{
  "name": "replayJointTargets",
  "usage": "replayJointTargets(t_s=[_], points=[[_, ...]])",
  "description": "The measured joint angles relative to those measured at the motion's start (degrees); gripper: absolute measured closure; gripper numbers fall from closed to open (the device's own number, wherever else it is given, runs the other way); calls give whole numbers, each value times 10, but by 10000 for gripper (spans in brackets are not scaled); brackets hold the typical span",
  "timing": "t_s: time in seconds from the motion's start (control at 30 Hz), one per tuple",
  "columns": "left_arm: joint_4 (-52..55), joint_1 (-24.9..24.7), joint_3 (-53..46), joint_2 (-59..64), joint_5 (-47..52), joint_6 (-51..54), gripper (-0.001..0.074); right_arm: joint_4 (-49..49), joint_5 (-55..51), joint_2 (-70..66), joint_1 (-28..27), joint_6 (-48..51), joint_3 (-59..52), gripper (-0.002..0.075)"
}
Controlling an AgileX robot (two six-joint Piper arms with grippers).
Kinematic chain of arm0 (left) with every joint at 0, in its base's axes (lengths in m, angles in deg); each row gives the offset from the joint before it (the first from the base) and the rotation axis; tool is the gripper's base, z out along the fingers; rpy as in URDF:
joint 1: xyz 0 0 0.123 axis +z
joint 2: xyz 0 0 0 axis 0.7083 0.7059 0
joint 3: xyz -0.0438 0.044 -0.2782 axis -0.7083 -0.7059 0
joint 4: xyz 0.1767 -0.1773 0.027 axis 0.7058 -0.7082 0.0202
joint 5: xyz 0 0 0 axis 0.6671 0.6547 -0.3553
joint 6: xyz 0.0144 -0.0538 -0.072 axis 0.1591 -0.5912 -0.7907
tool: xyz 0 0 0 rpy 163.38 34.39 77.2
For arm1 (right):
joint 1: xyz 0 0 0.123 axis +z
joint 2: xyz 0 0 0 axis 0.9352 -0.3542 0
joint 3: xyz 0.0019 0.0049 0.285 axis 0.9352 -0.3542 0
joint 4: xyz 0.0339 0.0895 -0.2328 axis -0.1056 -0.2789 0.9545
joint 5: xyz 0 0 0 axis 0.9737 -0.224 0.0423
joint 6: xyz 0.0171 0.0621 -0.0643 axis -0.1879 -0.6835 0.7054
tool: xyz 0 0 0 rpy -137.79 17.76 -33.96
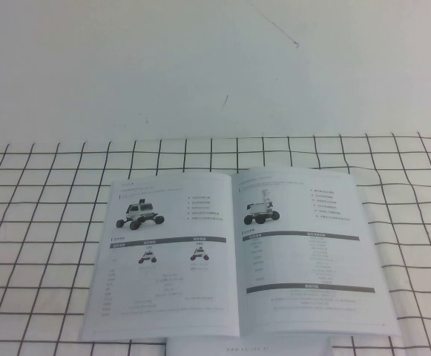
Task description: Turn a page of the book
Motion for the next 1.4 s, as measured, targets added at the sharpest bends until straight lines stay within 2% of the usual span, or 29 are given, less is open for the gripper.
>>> replayJointTargets(t_s=[0.23, 0.4, 0.5, 1.4], points=[[-197, 0, -62, -38, 19, 235, 738, 0, 0, 0, 0, 0, 0, 725], [-279, 0, -67, -91, 110, 324, 738, 0, 0, 0, 0, 0, 0, 725], [-286, 0, -67, -92, 149, 336, 738, -1, 0, 0, 0, 0, 0, 725], [-289, 0, -65, -92, 158, 363, 738, -1, 0, 0, 0, -1, 0, 726]])
